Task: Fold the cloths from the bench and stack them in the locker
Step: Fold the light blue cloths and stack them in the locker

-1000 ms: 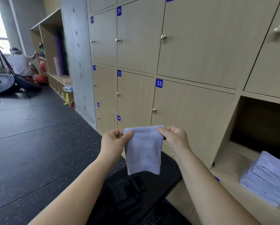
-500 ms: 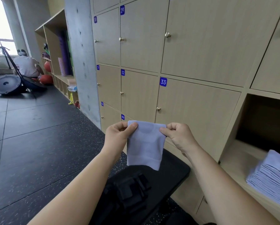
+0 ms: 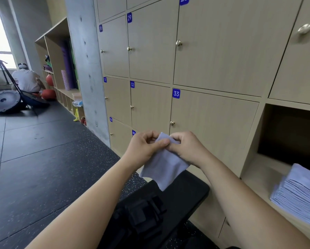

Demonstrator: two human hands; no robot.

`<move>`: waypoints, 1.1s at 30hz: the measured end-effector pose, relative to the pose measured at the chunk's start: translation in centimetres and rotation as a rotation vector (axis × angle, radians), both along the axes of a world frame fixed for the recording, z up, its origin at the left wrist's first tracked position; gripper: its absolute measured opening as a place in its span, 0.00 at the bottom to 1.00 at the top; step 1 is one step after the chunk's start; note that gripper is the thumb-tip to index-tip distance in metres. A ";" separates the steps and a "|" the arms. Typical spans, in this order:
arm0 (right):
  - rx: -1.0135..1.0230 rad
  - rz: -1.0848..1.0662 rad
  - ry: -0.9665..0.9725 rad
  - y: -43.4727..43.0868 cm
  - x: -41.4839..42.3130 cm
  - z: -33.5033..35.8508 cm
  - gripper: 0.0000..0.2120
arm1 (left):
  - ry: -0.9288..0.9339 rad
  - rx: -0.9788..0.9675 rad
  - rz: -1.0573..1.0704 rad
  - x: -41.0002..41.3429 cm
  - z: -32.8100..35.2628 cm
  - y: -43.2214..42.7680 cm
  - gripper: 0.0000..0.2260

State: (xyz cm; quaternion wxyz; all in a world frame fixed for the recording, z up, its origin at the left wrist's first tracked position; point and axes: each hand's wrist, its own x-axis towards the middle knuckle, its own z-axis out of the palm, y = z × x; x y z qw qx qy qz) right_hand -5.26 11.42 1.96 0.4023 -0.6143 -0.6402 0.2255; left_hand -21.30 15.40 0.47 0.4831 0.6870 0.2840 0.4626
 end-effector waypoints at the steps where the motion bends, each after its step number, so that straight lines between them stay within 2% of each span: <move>1: 0.008 0.007 0.049 -0.1 0.2 0.1 0.11 | 0.011 0.004 -0.016 -0.3 -0.2 -0.2 0.09; 4: 0.029 0.032 0.250 -0.8 1.0 0.3 0.07 | 0.036 -0.014 -0.034 -1.4 -1.7 -0.6 0.14; 9: 0.010 0.047 0.523 -2.0 2.6 -0.3 0.05 | 0.057 -0.047 0.004 -2.3 -3.7 -1.0 0.10; 12: -0.016 0.046 0.643 -2.5 3.4 -1.2 0.06 | 0.035 -0.029 0.066 -2.1 -4.0 -0.8 0.25; 14: 0.014 0.034 0.606 -2.7 3.5 -1.7 0.07 | -0.002 -0.024 0.084 -1.7 -3.7 -0.8 0.30; 16: 0.075 0.007 0.506 -2.7 3.6 -2.1 0.15 | -0.035 -0.037 0.077 -1.3 -3.4 -0.9 0.25; 18: 0.130 0.014 0.321 -2.7 3.8 -2.3 0.24 | -0.038 -0.046 0.079 -1.0 -3.1 -0.9 0.22; 19: 0.143 0.032 0.206 -2.7 3.8 -2.2 0.26 | -0.035 -0.047 0.079 -1.0 -3.1 -0.9 0.21; 22: 0.153 0.050 -0.008 -2.5 3.9 -2.0 0.18 | -0.036 -0.049 0.091 -1.0 -3.3 -0.7 0.18; 24: 0.137 0.030 -0.025 -2.5 3.9 -2.0 0.11 | -0.043 -0.068 0.099 -1.1 -3.5 -0.7 0.15; 26: 0.109 0.024 -0.007 -2.7 4.3 -2.0 0.07 | -0.061 -0.078 0.117 -1.2 -3.4 -0.7 0.08; 28: 0.092 0.016 0.030 -2.9 4.8 -1.9 0.08 | -0.056 -0.074 0.126 -1.4 -3.3 -0.8 0.04; 33: 0.086 -0.011 0.087 -3.0 4.9 -1.9 0.10 | -0.076 -0.047 0.203 -0.8 -3.3 -0.6 0.05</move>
